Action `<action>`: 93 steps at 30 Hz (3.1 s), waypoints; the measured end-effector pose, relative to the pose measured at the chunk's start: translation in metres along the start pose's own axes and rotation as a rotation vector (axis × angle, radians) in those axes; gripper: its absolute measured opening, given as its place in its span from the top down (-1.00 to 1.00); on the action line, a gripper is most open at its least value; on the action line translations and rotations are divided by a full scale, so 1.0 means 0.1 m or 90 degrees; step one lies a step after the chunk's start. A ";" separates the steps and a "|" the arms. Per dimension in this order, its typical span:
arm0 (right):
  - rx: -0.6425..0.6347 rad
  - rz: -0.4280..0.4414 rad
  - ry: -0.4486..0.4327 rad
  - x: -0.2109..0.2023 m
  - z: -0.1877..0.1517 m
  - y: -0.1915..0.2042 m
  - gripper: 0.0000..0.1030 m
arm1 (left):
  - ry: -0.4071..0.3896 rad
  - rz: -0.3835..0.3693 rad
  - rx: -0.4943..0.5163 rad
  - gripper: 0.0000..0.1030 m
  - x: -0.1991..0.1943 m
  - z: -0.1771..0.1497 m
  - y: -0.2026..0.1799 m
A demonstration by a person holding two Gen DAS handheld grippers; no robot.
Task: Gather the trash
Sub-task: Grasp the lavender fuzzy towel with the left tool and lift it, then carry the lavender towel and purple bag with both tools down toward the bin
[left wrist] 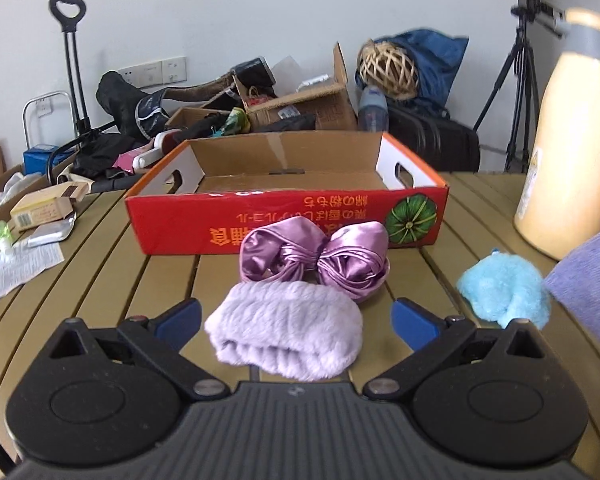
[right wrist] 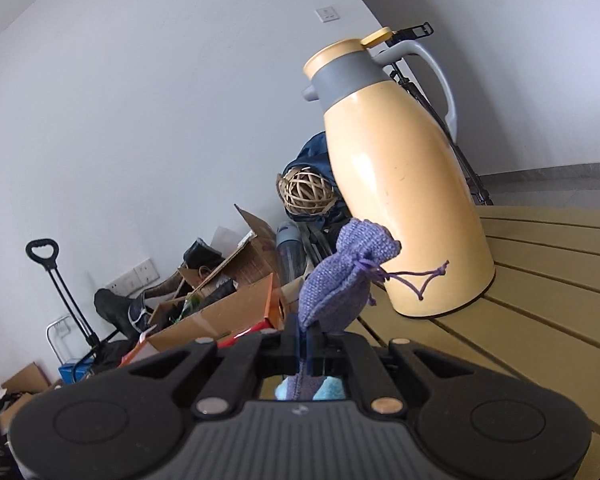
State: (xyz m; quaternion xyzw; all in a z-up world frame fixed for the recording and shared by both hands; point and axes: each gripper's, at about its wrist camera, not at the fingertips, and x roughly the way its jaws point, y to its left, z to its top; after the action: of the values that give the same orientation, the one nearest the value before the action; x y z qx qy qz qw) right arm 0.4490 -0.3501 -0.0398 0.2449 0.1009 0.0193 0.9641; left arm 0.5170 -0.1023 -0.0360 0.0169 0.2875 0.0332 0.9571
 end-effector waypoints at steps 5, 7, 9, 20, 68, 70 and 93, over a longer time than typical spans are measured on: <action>0.023 -0.005 0.004 0.04 0.00 -0.10 0.96 | 0.038 0.031 0.013 -1.00 0.27 0.04 -0.09; 0.028 -0.004 0.004 0.04 0.00 -0.10 0.96 | 0.052 0.040 0.015 -1.00 0.35 0.03 -0.10; 0.027 -0.004 0.006 0.05 -0.01 -0.09 0.96 | 0.065 0.050 0.017 -1.00 0.40 0.01 -0.10; 0.032 0.004 0.009 0.05 -0.02 -0.09 0.96 | 0.076 0.024 0.004 -0.13 0.34 -0.06 0.01; -0.121 0.179 0.037 -1.35 -0.20 0.34 0.95 | -0.061 -0.050 -0.001 0.52 -2.17 -0.73 0.69; -0.139 0.189 0.040 -1.48 -0.27 0.41 0.95 | -0.063 -0.053 -0.002 0.52 -2.27 -0.82 0.72; -0.258 0.232 0.185 -2.38 -1.25 0.68 0.95 | 0.015 -0.073 0.013 0.52 -2.73 -1.92 1.00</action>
State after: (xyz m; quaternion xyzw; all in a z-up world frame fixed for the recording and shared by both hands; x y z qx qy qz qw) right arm 0.1917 -0.2520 -0.0712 0.0566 0.1861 0.2461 0.9495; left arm 0.1780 -0.0201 -0.0412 0.0098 0.2997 -0.0245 0.9537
